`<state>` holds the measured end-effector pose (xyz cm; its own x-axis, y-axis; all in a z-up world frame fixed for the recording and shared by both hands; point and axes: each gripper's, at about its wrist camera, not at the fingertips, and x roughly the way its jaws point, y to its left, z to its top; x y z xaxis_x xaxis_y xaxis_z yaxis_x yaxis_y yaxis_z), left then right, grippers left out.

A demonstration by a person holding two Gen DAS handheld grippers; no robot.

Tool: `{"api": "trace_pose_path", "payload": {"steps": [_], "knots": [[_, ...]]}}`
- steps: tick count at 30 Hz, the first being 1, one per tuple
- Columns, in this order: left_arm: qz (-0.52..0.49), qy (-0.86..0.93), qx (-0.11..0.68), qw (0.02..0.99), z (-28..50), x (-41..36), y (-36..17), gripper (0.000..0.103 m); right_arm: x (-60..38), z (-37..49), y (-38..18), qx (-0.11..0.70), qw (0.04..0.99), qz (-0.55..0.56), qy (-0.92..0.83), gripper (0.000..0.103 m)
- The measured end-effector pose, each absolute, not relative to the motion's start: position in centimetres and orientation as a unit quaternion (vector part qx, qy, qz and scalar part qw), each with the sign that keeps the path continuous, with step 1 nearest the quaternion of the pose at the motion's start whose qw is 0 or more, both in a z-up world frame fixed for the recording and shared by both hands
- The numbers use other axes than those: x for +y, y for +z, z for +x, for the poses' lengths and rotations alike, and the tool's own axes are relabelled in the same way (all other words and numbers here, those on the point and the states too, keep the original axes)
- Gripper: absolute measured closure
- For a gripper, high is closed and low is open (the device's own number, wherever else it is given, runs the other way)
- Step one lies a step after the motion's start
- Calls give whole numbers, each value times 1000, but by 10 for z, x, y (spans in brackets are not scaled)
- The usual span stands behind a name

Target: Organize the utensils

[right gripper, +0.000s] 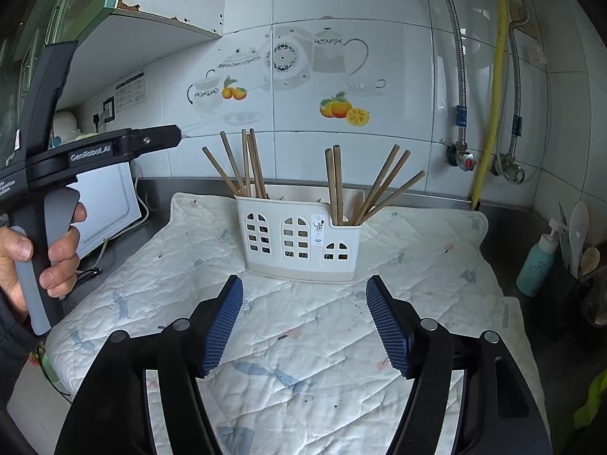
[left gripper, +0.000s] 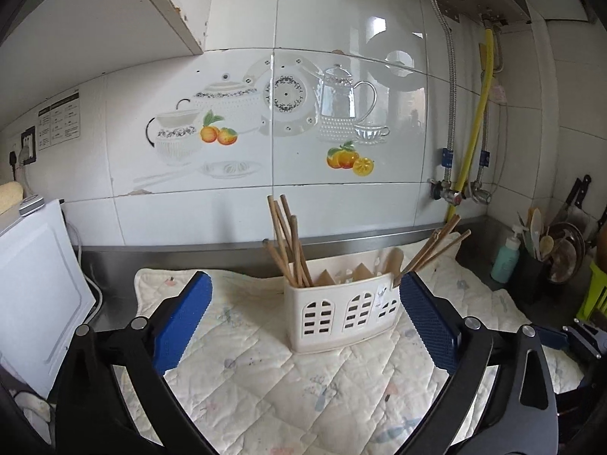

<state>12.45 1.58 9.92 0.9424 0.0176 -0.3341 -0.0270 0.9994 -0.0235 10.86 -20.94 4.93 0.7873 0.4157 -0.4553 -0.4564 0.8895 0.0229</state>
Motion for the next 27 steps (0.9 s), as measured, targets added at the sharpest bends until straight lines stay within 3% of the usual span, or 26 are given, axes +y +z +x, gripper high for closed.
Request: {"api": "trace_pose_path", "payload": {"steps": [4, 11, 27], "knots": [[-23, 23, 184, 982, 103, 25, 88, 5, -207, 98, 45, 236, 944, -40, 227, 29], [-27, 48, 204, 977, 73, 37, 65, 5, -203, 82, 40, 240, 945, -32, 221, 23], [2, 70, 234, 970, 32, 32, 36, 5, -204, 73, 32, 255, 944, -21, 208, 18]]}}
